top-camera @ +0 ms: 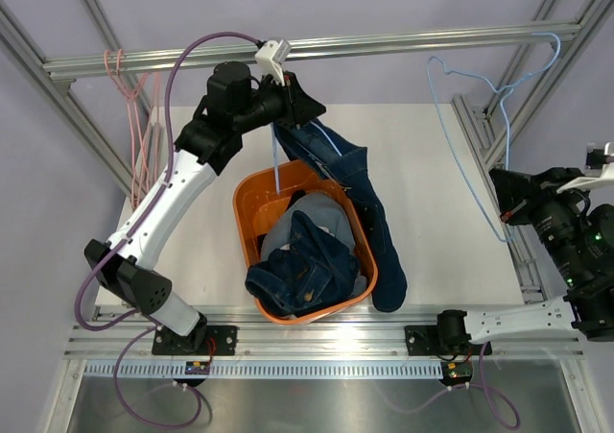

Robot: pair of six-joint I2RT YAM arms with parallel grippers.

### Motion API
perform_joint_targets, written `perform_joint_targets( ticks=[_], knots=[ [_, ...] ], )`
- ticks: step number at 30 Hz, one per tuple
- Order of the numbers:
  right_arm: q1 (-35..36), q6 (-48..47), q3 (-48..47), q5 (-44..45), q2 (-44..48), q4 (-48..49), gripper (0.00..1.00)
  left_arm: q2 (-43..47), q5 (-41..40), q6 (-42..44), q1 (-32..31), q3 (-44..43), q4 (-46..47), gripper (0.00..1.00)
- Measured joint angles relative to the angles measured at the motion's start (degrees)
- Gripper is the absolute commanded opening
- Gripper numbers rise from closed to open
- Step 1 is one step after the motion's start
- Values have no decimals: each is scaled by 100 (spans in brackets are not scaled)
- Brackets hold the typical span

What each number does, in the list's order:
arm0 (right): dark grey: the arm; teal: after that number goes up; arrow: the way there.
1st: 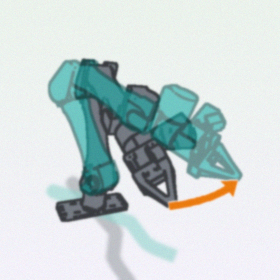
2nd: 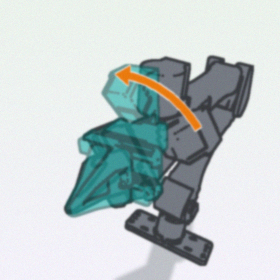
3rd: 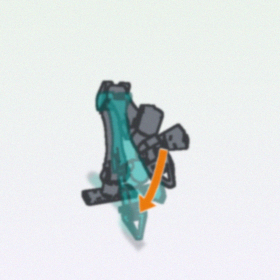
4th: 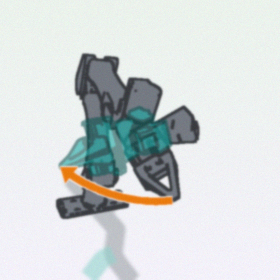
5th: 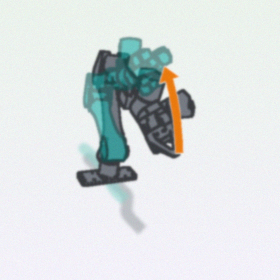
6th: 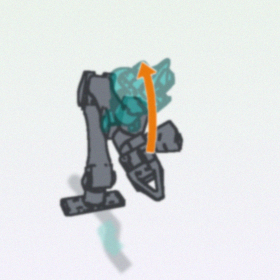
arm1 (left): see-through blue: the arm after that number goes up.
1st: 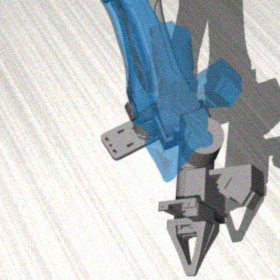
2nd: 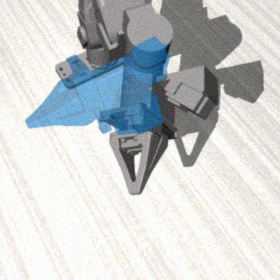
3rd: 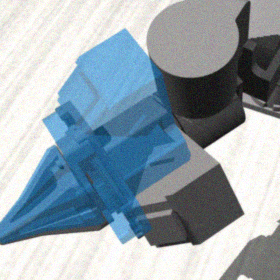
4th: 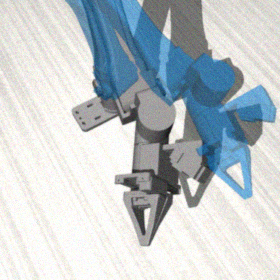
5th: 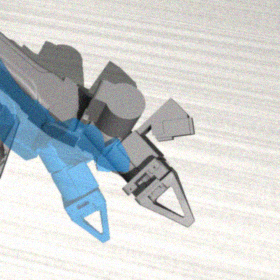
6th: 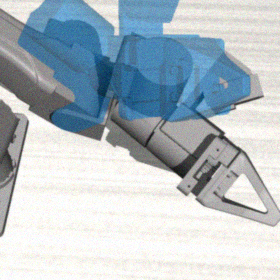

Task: Remove the skirt from the hanger
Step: Place the hanger at the clothesline.

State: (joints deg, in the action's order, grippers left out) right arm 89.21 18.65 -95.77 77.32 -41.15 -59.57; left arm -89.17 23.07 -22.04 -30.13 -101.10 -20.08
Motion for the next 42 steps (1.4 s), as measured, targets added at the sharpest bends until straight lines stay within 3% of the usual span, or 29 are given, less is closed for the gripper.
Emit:
perform_joint_targets(
  ticks=[9, 14, 17, 23, 32, 42],
  knots=[
    [-166, -1097, 586, -94, -310, 1080, 0, -24, 411, -37, -411, -111, 138, 0],
    [-2677, -1038, 66, -1720, -1445, 1049, 0, -48, 420, -48, -651, -302, 157, 0],
    [-3635, -975, 343, -2636, -1740, 1145, 0, -48, 420, -44, -769, -315, 162, 0],
    [-4212, -793, 527, -3668, -1764, 1147, 0, -48, 417, -17, -881, -317, 35, 0],
    [-6728, -809, 553, -5501, -1620, 1462, 0, -83, 413, -15, -1193, -345, 35, 0],
    [-8557, -831, 1069, -7545, -1956, 1917, 0, -195, 417, 15, -1620, -496, 44, 0]
  ],
)
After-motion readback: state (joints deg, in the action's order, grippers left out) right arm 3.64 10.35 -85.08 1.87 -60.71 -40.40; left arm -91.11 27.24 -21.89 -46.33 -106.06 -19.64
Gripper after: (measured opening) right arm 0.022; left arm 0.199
